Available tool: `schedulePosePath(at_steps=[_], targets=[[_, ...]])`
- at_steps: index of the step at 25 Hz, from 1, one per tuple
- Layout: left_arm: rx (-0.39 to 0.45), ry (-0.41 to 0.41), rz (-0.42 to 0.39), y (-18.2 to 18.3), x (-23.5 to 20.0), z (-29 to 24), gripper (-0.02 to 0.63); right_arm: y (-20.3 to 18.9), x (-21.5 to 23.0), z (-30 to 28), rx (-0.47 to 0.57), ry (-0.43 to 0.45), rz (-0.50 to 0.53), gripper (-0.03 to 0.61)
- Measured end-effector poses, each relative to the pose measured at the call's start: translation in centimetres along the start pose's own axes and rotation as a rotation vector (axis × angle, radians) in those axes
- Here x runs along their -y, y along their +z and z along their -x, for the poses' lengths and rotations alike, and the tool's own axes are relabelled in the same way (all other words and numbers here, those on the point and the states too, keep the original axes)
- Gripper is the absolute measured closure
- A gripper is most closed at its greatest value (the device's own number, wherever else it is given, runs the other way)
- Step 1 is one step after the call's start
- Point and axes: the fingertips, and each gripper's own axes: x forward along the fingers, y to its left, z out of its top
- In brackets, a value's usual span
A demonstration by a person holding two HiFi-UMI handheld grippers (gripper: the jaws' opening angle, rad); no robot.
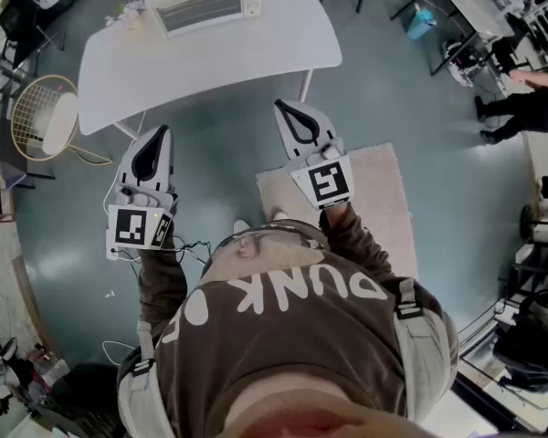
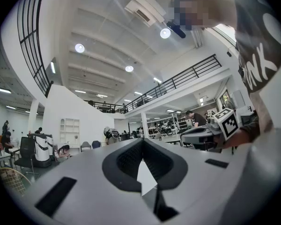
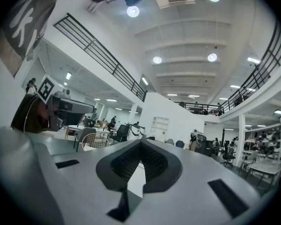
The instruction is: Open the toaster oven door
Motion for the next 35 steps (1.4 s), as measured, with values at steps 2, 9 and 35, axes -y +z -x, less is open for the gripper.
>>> schedulePosePath(at_steps=[2, 9, 35], targets=[[0.001, 0.001, 0.000, 0.2, 0.1, 0.0, 0.611, 0.2, 0.0, 0.1, -0.002, 0.001, 0.002, 0.571], [-0.004, 0.005, 0.002, 0.0, 0.1, -0.5, 0.611, -0.2, 0.4, -0.1, -0.002, 0.007, 0.004, 0.571], [-0.083, 0.066, 0.027, -2.6, 2.5, -5.0, 0.611, -3.2, 5.1, -1.5, 0.029, 0.108, -0.056, 0.534]])
